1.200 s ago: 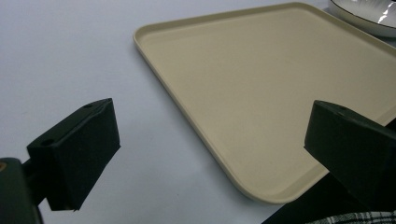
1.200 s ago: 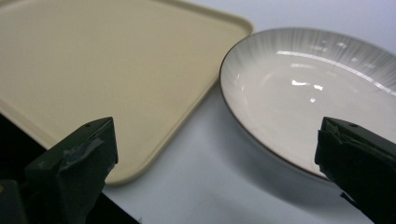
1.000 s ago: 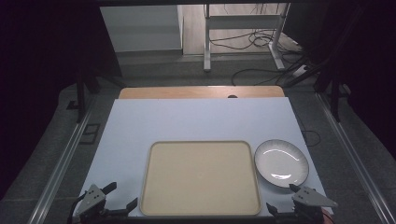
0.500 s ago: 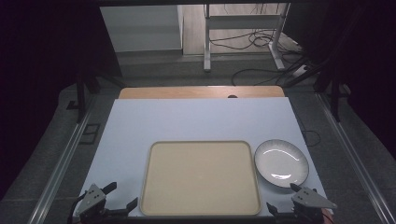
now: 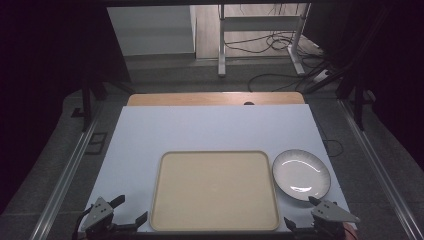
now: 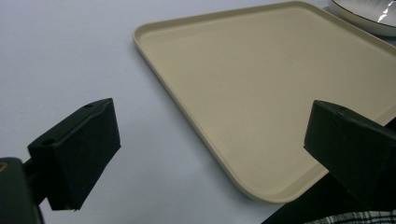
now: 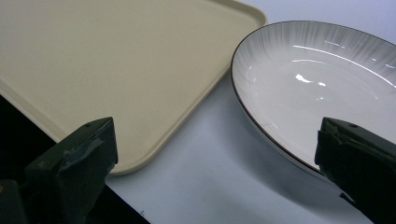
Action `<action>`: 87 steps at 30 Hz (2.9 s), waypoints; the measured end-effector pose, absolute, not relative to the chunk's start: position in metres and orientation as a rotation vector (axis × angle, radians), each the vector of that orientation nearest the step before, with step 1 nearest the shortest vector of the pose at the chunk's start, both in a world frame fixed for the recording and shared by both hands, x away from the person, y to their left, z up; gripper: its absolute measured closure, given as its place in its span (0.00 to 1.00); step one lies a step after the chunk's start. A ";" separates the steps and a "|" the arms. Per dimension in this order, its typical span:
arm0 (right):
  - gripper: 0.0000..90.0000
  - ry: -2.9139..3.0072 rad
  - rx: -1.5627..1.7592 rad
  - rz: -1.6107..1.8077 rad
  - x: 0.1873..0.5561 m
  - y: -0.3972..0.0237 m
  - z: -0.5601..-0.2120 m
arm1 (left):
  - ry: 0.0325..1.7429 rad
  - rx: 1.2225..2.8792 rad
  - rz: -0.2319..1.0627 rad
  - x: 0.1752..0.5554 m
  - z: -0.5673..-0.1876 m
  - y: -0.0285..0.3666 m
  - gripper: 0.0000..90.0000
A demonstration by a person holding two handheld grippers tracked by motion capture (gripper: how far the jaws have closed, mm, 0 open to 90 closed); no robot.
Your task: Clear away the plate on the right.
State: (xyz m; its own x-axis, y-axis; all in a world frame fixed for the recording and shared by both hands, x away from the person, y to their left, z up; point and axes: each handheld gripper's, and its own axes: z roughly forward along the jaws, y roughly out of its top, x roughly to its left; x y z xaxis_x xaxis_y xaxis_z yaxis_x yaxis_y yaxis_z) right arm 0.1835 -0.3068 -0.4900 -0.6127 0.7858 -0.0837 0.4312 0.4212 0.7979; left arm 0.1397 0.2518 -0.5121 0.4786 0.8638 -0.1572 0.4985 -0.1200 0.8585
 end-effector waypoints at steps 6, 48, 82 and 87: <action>0.01 2.236 1.032 1.043 0.187 -0.306 -0.489 | 1.158 1.773 0.481 0.140 -0.512 0.252 0.04; 0.16 2.209 0.971 0.639 0.209 -0.282 -0.491 | 1.154 1.780 0.484 0.140 -0.512 0.251 0.04; 0.64 2.225 0.542 0.135 0.221 -0.256 -0.511 | 1.156 1.783 0.480 0.140 -0.512 0.251 0.04; 0.71 2.235 0.502 0.068 0.223 -0.254 -0.515 | 1.156 1.783 0.480 0.140 -0.512 0.251 0.04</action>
